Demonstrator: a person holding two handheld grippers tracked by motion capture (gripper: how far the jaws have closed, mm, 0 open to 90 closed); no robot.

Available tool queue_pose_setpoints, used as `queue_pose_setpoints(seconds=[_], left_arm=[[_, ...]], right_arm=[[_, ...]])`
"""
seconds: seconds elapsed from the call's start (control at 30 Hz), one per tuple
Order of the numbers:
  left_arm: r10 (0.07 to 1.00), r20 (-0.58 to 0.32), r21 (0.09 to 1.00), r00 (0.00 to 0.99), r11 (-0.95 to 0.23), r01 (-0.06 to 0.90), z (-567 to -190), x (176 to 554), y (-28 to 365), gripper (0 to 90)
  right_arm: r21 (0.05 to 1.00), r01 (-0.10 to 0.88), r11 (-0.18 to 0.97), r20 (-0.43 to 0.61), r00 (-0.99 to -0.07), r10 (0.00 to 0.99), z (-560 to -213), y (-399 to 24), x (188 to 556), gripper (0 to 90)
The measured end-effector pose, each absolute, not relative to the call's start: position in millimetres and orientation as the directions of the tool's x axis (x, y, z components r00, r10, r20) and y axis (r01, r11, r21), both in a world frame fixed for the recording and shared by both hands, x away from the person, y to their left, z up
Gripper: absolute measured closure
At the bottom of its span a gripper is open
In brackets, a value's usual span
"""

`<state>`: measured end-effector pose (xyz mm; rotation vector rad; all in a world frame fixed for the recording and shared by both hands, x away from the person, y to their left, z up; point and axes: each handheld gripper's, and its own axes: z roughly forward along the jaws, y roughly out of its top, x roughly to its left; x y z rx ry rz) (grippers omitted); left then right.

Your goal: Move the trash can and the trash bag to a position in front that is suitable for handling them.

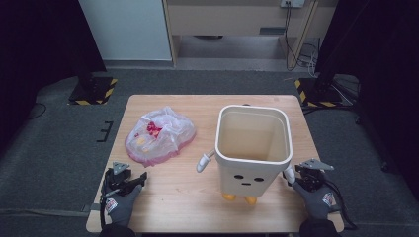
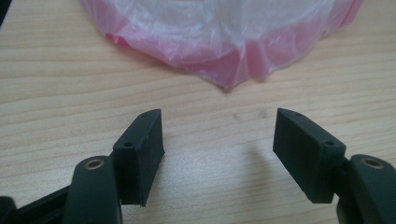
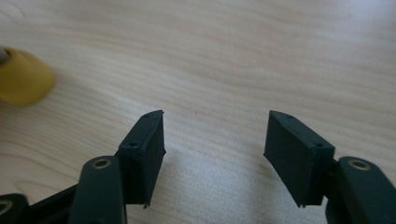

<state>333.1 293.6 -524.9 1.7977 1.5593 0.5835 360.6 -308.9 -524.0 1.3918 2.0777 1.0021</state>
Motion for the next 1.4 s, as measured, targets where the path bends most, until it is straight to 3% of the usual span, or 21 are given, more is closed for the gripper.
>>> queue_pose_setpoints(seconds=[0.33,0.63,0.97,1.17,1.4], left_arm=[[0.961,-0.132,0.888,0.242,0.006,0.46,-473,310,287,39.4],[0.923,-0.159,0.927,0.35,0.017,0.376,-433,304,266,41.8],[0.841,-0.141,0.969,0.522,0.008,0.248,-369,288,212,42.0],[0.782,-0.142,0.971,0.607,-0.011,0.241,-361,284,176,41.9],[0.734,-0.127,0.951,0.667,-0.102,0.293,-384,294,128,42.0]], right_arm=[[0.871,0.477,0.121,0.074,-0.369,0.926,-480,-317,346,44.0],[0.912,0.388,0.132,0.032,-0.388,0.921,-428,-315,339,46.2],[0.947,0.296,0.125,0.025,-0.456,0.89,-370,-298,322,46.2],[0.947,0.291,0.133,0.042,-0.524,0.85,-364,-287,310,46.6],[0.92,0.344,0.189,0.059,-0.598,0.799,-373,-276,307,51.4]])
